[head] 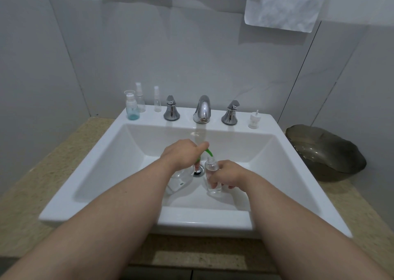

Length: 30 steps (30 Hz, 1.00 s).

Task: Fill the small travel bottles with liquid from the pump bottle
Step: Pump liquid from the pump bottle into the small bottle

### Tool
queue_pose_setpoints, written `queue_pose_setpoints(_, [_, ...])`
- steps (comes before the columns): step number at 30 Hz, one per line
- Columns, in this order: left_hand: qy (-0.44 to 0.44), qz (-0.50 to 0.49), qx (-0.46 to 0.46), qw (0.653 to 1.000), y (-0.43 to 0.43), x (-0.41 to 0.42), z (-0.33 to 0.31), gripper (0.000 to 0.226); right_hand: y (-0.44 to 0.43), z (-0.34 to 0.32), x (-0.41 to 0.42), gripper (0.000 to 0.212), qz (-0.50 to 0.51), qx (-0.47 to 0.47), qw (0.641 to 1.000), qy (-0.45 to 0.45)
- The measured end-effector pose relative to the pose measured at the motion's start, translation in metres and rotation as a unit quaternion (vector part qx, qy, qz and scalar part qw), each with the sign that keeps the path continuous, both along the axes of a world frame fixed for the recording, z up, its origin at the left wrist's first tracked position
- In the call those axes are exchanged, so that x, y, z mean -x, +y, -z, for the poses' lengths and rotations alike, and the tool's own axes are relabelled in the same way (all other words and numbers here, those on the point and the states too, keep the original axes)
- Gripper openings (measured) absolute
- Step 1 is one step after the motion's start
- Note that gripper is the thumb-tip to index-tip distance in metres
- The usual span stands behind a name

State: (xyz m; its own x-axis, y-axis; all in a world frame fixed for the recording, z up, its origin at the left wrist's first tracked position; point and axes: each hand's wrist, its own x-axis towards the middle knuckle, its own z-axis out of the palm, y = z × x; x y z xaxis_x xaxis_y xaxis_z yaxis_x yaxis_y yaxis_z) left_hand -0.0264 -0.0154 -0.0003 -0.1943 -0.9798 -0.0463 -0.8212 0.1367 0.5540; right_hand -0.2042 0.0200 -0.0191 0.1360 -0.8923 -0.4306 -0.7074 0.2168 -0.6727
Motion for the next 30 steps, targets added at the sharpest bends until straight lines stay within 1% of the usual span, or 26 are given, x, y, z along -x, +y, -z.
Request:
queue_pose_setpoints(10, [-0.014,-0.003,0.014,1.0,-0.0021,-0.0007,0.0002,0.066,-0.0005,0.0,-0.0008,0.026,-0.006,0.004,1.0,-0.004])
queue_pose_setpoints(17, [-0.014,-0.002,0.014,1.0,-0.0027,-0.0005,-0.0009,0.059,-0.0014,0.0014,-0.0008,0.024,-0.005,0.002,1.0,-0.003])
queue_pose_setpoints(20, [-0.021,-0.003,0.014,1.0,-0.0028,-0.0004,-0.0002,0.063,-0.0017,0.0019,-0.0007,0.023,0.0,0.002,1.0,-0.002])
queue_pose_setpoints(23, [-0.007,-0.007,0.004,1.0,-0.0021,-0.0006,0.001,0.067,-0.0018,0.0022,-0.0006,0.023,0.002,0.002,1.0,-0.004])
queue_pose_setpoints(26, [0.005,-0.008,-0.001,1.0,-0.0001,0.0005,-0.0002,0.074,-0.0022,0.002,0.0001,0.025,0.002,0.007,1.0,0.0])
queue_pose_setpoints(30, [-0.004,-0.007,0.002,1.0,-0.0002,-0.0007,-0.0002,0.084,-0.0028,0.001,-0.0002,0.028,0.0,0.009,1.0,-0.005])
